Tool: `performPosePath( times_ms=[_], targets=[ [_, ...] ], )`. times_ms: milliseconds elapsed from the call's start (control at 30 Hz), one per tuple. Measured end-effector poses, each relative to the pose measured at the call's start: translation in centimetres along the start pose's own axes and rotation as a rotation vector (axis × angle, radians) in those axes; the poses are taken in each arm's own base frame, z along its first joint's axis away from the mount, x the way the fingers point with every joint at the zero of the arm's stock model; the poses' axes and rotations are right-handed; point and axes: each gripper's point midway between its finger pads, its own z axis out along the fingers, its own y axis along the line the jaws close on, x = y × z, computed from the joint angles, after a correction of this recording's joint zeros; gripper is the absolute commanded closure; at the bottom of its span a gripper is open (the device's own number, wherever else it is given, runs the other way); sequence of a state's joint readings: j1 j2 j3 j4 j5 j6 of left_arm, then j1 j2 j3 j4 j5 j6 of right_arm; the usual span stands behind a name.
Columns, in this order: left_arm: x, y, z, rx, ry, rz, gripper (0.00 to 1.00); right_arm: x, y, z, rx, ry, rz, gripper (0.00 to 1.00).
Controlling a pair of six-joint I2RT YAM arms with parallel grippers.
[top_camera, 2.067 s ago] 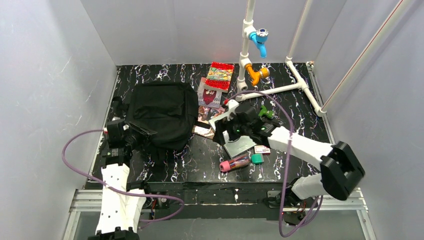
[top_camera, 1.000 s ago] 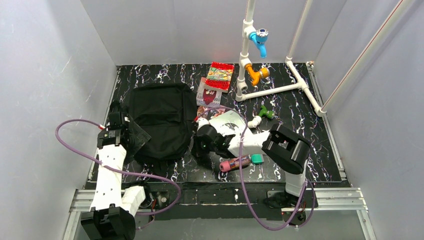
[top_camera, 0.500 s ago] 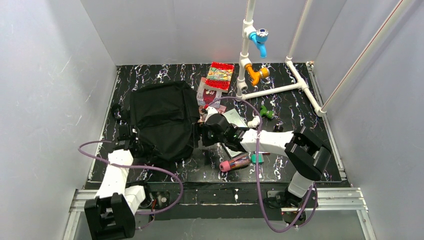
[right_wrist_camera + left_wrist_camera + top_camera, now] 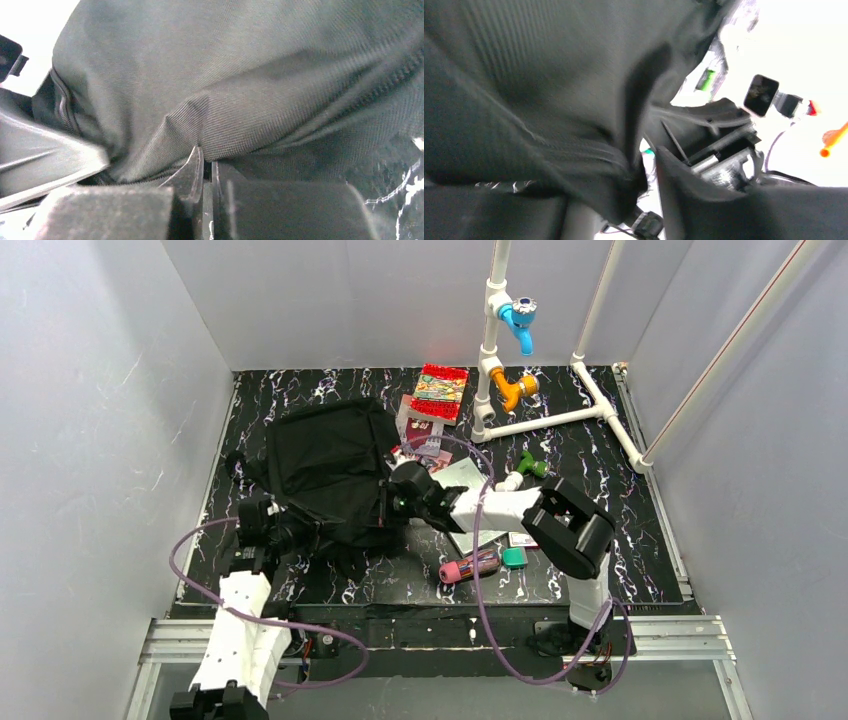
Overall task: Pack the student bag
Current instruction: Adjust the student bag at the center of the board.
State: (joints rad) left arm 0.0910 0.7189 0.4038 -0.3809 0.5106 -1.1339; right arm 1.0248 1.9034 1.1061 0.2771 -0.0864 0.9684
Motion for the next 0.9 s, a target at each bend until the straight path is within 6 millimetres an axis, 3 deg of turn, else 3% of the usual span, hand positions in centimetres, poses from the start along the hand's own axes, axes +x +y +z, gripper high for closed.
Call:
performPosePath(
  times_ms=[67,100,200,267,333,367,433,533,633,700,833,900],
  targets=[
    [0.3,-1.1,-1.3,0.008,-0.008,0.058,0.05,-1.4,0.6,0.4,-0.023,0.016,-0.094,0.99],
    [0.3,-1.9,-2.3,0.013,-0.022,0.099,0.02,-1.9,0.9,0.4,-0.037,0.03,-0.141,0.99],
    [-0.4,-5.3,-5.9,0.036,-0.116,0.24,0.02,-5.0,1.5,-0.4,-0.065,0.085,-0.333,0.99],
    [-1.4,-7.2,-8.1,0.044,-0.204,0.317,0.02,-7.8,0.7,-1.4,-0.051,0.114,-0.445,0.99],
    [-2.5,-7.7,-9.5,0.016,-0.287,0.35,0.02,-11.0,-1.1,-2.4,-0.013,0.139,-0.55,0.99],
    [-3.1,-7.3,-9.6,-0.017,-0.317,0.347,0.02,-12.1,-2.1,-2.7,0.009,0.149,-0.588,0.88],
    [-4.1,-5.3,-9.1,-0.13,-0.332,0.312,0.02,-13.9,-5.2,-3.4,0.066,0.182,-0.664,0.42],
    [-4.9,-3.2,-7.3,-0.26,-0.291,0.277,0.02,-14.8,-8.6,-3.8,0.178,0.2,-0.672,0.17],
    [-5.8,-1.9,-5.3,-0.351,-0.232,0.259,0.02,-15.1,-10.6,-4.1,0.342,0.192,-0.69,0.03],
    [-6.5,-1.3,-4.3,-0.391,-0.208,0.258,0.02,-15.3,-10.3,-4.4,0.427,0.152,-0.707,0.02],
    [-8.3,-0.6,-3.5,-0.433,-0.199,0.252,0.02,-14.6,-7.1,-6.5,0.52,0.042,-0.725,0.02],
    [-10.0,-0.4,-3.1,-0.443,-0.203,0.214,0.02,-13.3,-3.9,-7.7,0.475,-0.032,-0.756,0.02]
  ],
)
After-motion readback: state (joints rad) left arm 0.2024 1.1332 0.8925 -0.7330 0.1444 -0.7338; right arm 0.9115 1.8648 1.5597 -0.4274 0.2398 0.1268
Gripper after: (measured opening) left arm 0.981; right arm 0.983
